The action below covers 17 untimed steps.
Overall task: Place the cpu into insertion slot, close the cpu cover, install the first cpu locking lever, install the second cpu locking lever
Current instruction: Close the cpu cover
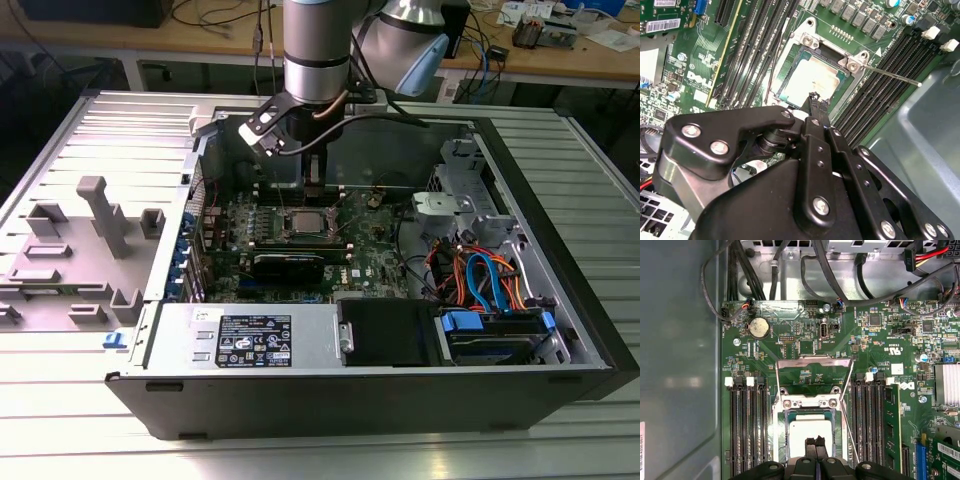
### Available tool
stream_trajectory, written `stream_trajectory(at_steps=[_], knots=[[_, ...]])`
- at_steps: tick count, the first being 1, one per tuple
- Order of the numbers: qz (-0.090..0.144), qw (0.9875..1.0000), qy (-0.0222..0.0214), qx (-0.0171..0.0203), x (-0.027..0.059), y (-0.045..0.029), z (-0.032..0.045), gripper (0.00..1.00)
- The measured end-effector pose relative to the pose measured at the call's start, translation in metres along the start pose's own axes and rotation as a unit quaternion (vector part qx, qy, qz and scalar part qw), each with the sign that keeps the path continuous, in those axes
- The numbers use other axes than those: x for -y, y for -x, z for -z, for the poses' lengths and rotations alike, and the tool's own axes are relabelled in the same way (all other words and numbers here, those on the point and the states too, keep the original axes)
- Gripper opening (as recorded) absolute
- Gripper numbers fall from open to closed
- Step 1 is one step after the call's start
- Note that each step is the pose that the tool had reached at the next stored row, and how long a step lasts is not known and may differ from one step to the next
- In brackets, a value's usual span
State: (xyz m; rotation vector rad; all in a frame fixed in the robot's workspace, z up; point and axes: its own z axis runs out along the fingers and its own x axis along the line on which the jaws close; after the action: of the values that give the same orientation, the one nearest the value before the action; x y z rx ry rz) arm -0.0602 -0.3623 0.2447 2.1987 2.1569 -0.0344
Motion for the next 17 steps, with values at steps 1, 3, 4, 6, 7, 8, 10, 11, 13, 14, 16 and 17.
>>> stream_trajectory(at_steps=[1,3,4,6,7,8,10,11,13,14,16,17], knots=[[0.0,1.0,-0.0001,0.0002,0.0,0.0001,0.0006,0.11],[0.0,1.0,0.0001,0.0,0.0,0.0,0.0013,0.11],[0.0,1.0,0.0,0.0001,0.0001,0.0,0.0016,0.11],[0.0,1.0,0.0,0.0002,0.0001,0.0,0.0021,0.11],[0.0,1.0,0.0001,0.0,0.0001,0.0,0.0027,0.11],[0.0,1.0,0.0001,0.0001,0.0001,0.0001,0.0031,0.11],[0.0,1.0,0.0001,0.0001,0.0001,0.0001,0.0035,0.11],[0.0,1.0,0.0001,0.0001,0.0001,0.0001,0.0036,0.11],[0.0,1.0,0.0001,0.0001,0.0001,0.0001,0.0037,0.11],[0.0,1.0,0.0001,0.0001,0.0001,0.0001,0.0039,0.11],[0.0,1.0,0.0001,0.0001,0.0001,0.0002,0.0049,0.11],[0.0,1.0,0.0001,0.0,0.0001,0.0002,0.005,0.11]])
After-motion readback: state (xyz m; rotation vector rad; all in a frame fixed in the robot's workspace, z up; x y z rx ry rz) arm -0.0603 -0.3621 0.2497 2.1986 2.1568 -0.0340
